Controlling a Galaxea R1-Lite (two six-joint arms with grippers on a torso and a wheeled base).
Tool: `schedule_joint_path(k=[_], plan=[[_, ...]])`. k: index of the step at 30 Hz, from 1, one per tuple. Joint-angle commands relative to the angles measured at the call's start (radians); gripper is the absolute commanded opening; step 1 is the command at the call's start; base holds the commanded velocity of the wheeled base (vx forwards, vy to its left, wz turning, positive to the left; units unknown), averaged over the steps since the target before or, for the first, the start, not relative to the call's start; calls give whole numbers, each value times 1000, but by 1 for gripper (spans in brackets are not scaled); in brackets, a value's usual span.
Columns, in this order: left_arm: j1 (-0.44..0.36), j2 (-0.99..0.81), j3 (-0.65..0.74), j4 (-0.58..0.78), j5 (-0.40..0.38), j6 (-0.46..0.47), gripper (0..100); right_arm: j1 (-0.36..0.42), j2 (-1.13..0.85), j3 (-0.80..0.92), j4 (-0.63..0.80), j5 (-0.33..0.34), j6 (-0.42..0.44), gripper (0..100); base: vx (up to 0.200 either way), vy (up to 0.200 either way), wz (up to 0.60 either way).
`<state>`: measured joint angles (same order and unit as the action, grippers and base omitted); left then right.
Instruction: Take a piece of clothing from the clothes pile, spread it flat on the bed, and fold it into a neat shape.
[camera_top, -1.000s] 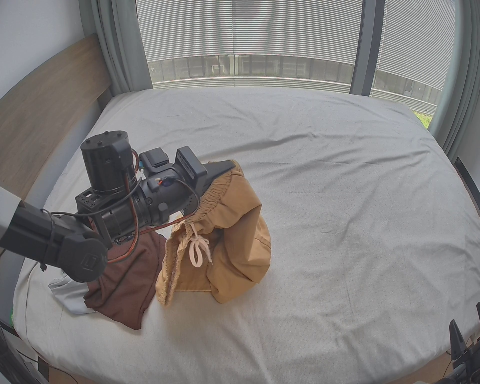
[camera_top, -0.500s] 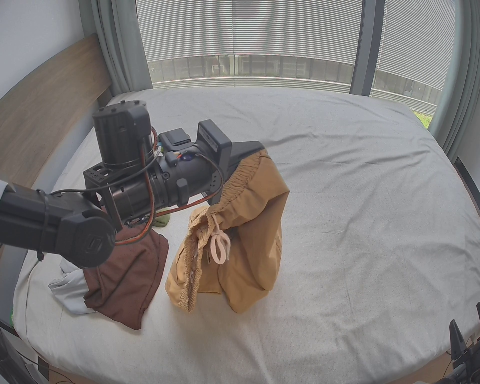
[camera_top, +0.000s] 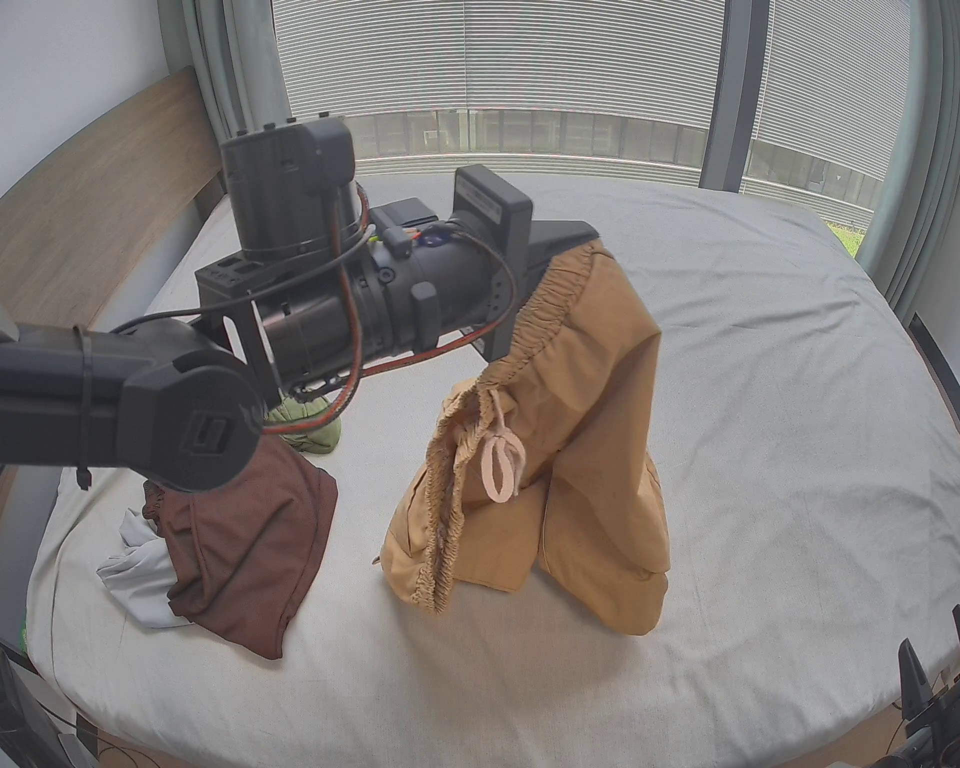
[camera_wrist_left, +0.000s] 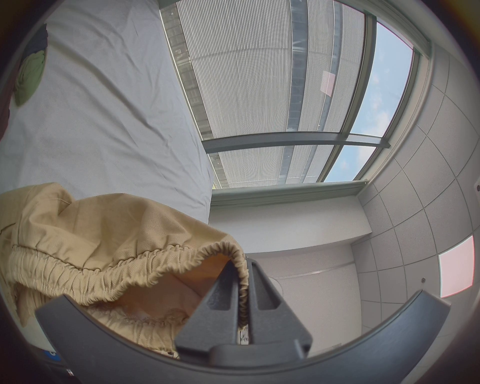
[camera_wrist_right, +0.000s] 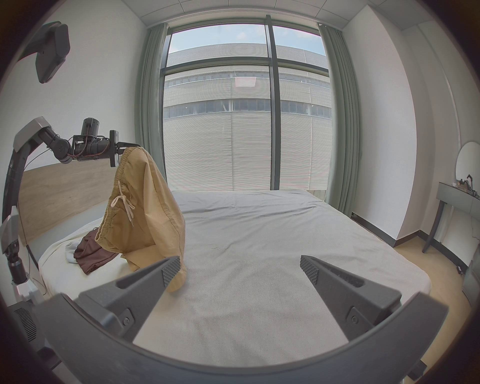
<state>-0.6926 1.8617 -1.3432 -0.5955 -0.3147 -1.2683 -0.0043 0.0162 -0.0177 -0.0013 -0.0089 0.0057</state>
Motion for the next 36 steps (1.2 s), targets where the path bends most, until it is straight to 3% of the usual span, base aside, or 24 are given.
schedule_joint_path(k=[1,16,26,31,36], plan=[[-30,28,-39,13,0,-2,0,0,-16,18,0,0,0,100,0,0,0],[-124,65,-180,88,25,-95,0,1,-16,18,0,0,0,100,0,0,0],[-150,99,-234,77,19,-227,0,1,-16,18,0,0,0,100,0,0,0],[-136,163,-231,51,55,-217,0,1,-16,18,0,0,0,100,0,0,0],[-67,169,-186,46,92,-149,0,1,-16,18,0,0,0,100,0,0,0]])
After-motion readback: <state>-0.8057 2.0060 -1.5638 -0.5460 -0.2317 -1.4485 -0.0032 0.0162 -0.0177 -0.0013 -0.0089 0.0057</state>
